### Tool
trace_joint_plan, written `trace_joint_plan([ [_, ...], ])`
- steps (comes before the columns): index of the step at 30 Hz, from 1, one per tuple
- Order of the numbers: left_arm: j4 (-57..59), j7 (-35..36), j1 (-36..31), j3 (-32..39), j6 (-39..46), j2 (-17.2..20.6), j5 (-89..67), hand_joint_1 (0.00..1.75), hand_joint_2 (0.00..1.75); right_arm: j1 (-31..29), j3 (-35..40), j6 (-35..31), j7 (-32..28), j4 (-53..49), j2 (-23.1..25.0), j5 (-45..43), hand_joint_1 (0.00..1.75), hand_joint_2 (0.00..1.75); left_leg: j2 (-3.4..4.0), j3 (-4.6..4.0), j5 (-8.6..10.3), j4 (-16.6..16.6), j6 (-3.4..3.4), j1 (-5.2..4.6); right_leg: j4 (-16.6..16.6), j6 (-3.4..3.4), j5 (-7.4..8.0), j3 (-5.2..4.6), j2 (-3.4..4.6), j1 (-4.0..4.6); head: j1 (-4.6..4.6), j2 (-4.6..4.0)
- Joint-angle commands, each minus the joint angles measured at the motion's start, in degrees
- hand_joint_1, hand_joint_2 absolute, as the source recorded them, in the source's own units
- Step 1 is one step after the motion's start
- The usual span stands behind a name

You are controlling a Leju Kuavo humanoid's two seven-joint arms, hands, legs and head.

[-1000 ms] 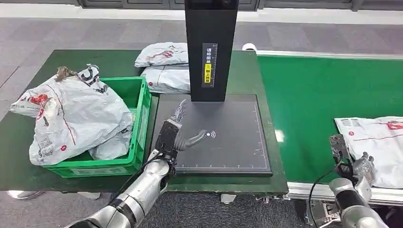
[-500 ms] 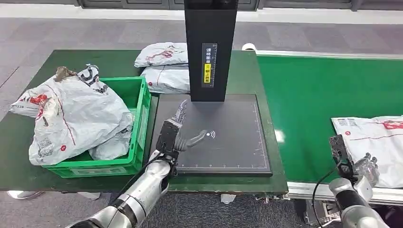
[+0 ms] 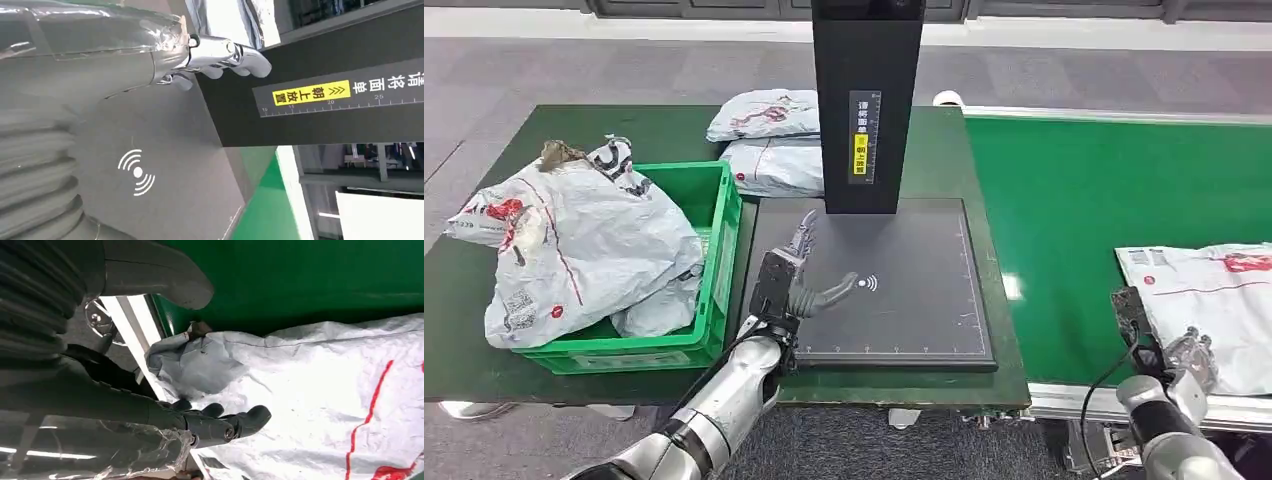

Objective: Moved the parcel from conveyor to table for the left to box.

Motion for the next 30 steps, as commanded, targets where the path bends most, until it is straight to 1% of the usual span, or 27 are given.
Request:
trace_joint_plan([
  [1, 2.40, 0.40, -1.99, 1.99, -0.41, 0.71, 0.12, 0.00, 1.75, -2.10, -1.93, 0.36, 0.24, 3.57, 0.32, -0.14, 0.00, 1.75, 0.17, 0.12, -0.06, -0.03, -0.06, 0.05, -0.05, -0.11, -0.01, 0.10, 0.03, 0.07, 0.00, 0.00],
  [19, 1.27, 1.07, -1.44, 2.36, -0.97, 1.10, 0.57, 0.00, 1.75, -2.28, -2.12, 0.80, 0.94, 3.30, 0.53, 0.76, 0.00, 1.75, 0.20, 0.11, -0.06, -0.02, -0.06, 0.04, -0.04, -0.11, -0.01, 0.08, 0.06, 0.06, 0.00, 0.00],
  [26, 0.96, 1.08, -0.94, 1.32, 2.81, 1.08, -1.72, 0.00, 1.75, -1.32, -2.71, 0.82, 0.56, 3.05, 0.48, 1.30, 0.00, 1.75, 0.19, 0.16, -0.07, -0.07, -0.06, 0.04, -0.08, -0.13, -0.03, 0.15, 0.03, 0.07, 0.00, 0.00],
  [30, -0.31, 1.32, 0.01, 2.12, 2.43, 1.56, -1.06, 0.00, 1.75, -1.55, -2.39, 1.78, 0.80, 3.22, 0.77, 2.13, 0.00, 1.75, 0.19, 0.17, -0.07, -0.08, -0.05, 0.04, -0.12, -0.11, -0.02, 0.17, 0.04, 0.07, 0.00, 0.00],
])
